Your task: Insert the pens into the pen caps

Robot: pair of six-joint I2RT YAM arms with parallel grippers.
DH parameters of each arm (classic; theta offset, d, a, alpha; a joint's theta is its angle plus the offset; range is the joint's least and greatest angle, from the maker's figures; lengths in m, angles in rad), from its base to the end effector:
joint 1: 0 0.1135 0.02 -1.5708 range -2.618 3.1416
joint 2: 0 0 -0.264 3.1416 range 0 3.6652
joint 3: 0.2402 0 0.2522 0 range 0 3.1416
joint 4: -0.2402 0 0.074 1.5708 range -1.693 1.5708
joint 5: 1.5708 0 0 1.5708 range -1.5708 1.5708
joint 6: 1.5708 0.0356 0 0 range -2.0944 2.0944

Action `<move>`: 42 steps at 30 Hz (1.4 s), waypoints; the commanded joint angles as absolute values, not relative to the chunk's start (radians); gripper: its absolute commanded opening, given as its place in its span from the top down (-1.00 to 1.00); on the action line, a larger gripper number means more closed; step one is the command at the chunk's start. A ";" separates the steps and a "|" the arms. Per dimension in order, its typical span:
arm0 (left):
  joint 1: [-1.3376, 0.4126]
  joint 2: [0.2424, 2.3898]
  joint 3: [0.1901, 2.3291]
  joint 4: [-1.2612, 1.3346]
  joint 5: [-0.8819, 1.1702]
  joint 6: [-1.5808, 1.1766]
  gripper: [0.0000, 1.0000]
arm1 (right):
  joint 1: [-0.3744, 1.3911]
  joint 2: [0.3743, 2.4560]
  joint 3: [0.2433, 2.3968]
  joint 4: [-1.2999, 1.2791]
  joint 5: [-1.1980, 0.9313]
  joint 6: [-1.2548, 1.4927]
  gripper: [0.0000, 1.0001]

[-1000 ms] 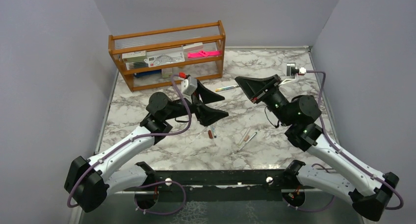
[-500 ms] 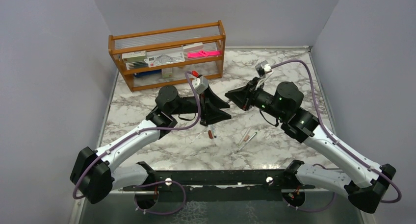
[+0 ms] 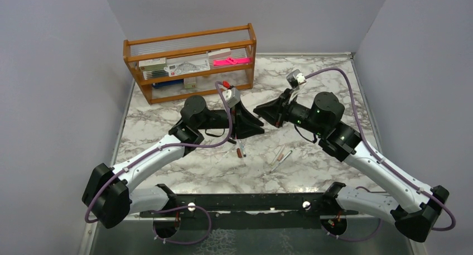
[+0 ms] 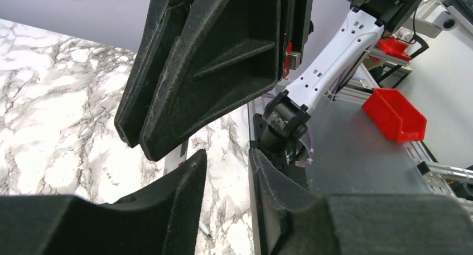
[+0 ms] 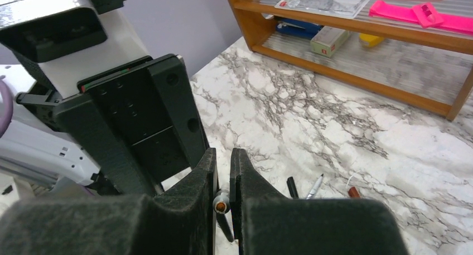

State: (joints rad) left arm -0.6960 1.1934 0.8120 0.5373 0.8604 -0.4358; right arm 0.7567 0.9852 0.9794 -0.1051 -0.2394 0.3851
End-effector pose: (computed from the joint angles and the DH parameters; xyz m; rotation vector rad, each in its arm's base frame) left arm 0.1887 -0.1928 0.3385 0.9719 1.3539 -1.4897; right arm 0.1595 0.1622 0.3801 -0.5178 1.7162 1.0422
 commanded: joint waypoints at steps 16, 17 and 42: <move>-0.684 1.164 0.810 0.477 0.659 -0.334 1.00 | 0.770 0.843 0.876 0.043 -0.100 0.486 0.21; -0.684 1.162 0.810 0.472 0.654 -0.330 1.00 | 0.769 0.835 0.875 0.032 -0.077 0.486 0.20; -0.677 1.108 0.729 0.390 0.170 -0.366 0.04 | 0.366 1.298 0.936 -0.128 -0.021 0.607 0.06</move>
